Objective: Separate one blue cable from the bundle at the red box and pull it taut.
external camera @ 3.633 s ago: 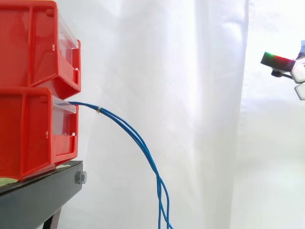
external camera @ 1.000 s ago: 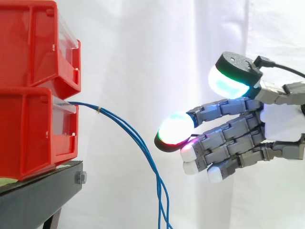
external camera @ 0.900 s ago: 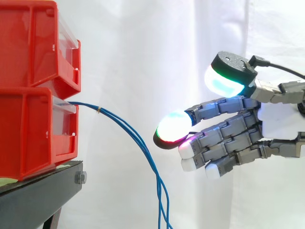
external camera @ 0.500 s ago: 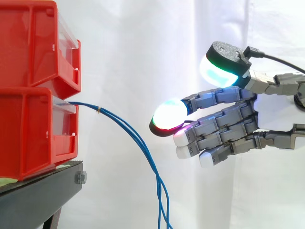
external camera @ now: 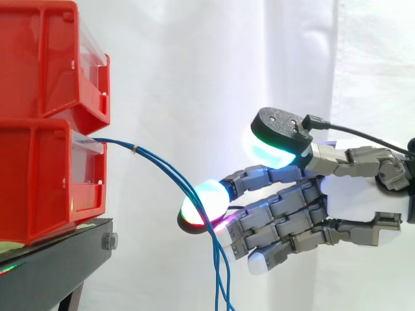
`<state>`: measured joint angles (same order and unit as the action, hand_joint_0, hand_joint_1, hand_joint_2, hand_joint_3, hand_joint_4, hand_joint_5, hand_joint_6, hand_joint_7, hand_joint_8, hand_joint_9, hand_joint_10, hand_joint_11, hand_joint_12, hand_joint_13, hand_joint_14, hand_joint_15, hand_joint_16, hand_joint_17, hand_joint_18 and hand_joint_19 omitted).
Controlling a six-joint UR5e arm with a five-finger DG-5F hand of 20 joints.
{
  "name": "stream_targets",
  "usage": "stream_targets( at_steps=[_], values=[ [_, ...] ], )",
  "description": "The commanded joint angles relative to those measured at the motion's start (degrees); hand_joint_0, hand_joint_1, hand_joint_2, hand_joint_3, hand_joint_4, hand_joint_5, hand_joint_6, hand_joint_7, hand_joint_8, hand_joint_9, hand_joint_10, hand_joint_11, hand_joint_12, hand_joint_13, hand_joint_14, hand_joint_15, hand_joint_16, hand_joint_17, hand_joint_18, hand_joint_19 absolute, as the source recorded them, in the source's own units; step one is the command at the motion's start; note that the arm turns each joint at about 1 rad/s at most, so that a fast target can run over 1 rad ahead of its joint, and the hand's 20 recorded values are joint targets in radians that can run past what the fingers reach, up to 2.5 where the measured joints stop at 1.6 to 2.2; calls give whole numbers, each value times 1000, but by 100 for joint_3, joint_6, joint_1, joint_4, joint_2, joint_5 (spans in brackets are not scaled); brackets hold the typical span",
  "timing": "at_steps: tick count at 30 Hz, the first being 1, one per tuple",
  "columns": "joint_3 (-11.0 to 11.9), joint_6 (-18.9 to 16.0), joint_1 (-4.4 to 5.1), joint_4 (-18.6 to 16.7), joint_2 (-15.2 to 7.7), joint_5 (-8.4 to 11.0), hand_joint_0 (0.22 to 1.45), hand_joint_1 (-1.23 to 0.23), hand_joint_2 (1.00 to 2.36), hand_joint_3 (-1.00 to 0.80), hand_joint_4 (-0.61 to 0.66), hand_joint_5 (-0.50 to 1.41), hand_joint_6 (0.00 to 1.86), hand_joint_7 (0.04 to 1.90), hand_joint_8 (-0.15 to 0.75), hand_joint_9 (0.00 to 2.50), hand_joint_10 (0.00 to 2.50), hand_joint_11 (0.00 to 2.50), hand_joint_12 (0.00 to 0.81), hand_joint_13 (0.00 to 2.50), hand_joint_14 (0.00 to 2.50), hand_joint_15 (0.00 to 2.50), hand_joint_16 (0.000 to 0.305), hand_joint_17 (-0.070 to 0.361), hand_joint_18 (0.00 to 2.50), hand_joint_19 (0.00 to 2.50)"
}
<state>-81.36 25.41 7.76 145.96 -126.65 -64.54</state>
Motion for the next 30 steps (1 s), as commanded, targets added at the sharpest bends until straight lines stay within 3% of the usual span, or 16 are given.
stream_targets(
  at_steps=[1,6,14,17,23,30],
  values=[
    [59,-27,-3,-24,-62,-42,538,-534,1001,-486,291,-184,502,794,295,586,14,438,353,545,11,313,44,98,443,579],
    [86,-230,-56,-164,-185,-217,542,-544,1000,-494,294,-183,502,796,291,588,12,449,350,552,12,319,44,99,453,579],
    [86,-379,-82,-428,-185,-402,544,-547,1000,-493,293,-184,503,816,289,588,12,448,346,557,11,320,44,99,465,587],
    [86,-511,-108,-498,-193,-604,544,-548,1001,-494,290,-186,502,821,287,590,12,443,348,558,12,320,44,100,470,587],
    [112,-942,-126,-428,-325,-648,546,-548,1000,-492,293,-185,503,831,287,594,12,451,346,560,11,321,45,100,471,594],
    [129,-968,-161,-490,-378,-815,546,-549,1001,-489,286,-185,503,838,287,592,12,450,345,562,12,322,45,101,479,597]
  ],
)
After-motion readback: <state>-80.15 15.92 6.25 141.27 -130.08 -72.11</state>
